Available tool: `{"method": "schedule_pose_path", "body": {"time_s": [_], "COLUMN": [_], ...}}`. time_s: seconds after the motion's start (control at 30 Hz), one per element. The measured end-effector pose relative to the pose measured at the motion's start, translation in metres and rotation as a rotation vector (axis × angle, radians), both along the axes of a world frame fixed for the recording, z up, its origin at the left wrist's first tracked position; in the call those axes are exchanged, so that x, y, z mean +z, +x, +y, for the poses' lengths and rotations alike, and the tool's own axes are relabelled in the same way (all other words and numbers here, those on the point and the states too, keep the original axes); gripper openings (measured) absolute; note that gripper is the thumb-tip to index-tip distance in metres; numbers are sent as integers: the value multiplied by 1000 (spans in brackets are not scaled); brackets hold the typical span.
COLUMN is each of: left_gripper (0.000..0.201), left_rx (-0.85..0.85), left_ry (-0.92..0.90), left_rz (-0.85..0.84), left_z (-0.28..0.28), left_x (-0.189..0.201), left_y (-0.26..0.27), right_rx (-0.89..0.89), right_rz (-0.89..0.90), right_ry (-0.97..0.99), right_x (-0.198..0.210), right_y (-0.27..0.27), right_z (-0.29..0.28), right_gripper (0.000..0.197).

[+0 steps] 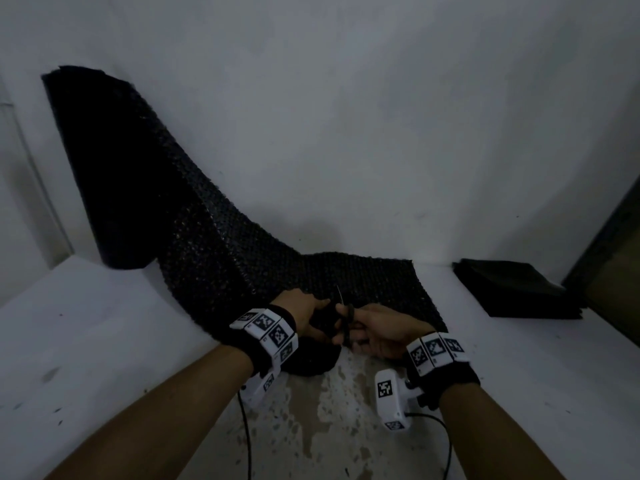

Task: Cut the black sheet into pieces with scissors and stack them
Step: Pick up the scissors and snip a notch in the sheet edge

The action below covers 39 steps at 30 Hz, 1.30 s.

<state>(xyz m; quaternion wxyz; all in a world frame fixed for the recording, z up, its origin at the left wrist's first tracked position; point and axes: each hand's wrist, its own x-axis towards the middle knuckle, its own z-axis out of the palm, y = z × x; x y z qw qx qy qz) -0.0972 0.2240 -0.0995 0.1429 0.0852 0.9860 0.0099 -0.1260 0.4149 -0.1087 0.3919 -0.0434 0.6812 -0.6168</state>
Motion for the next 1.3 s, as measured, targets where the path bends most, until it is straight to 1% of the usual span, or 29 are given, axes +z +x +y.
{"method": "schedule_pose_path", "body": {"time_s": [0.17,0.27,0.5,0.67,0.83,0.97,1.1,1.3], "left_gripper": [91,92,100,100,95,95,99,96], "left_rx": [6,9,7,5,11,3,5,7], "left_ry": [-26,-43,-14,6,40,55,76,52], "left_rz": [5,-2,-2,-3,-3,1,-9,-20], "left_z": [2,2,1,0,-2,-3,-4,-3], "left_x": [0,1,2,4,4,2,2,2], "left_y": [0,1,5,8,11,10,11,10], "right_rx": [-25,-24,-6,19,46,22,-13,-14], "right_rz": [18,67,59,49,28,40,61,57], "right_ry": [-76,-44,-38,-26,15,19,13,-25], "right_x": [-4,-6,-12,-9,-4,-4,-2,-6], "right_y": [5,5,5,7,8,3,-3,-13], "right_z": [2,1,8,11,10,8,3,-7], "right_gripper": [37,34,39,49,49,49,49,51]}}
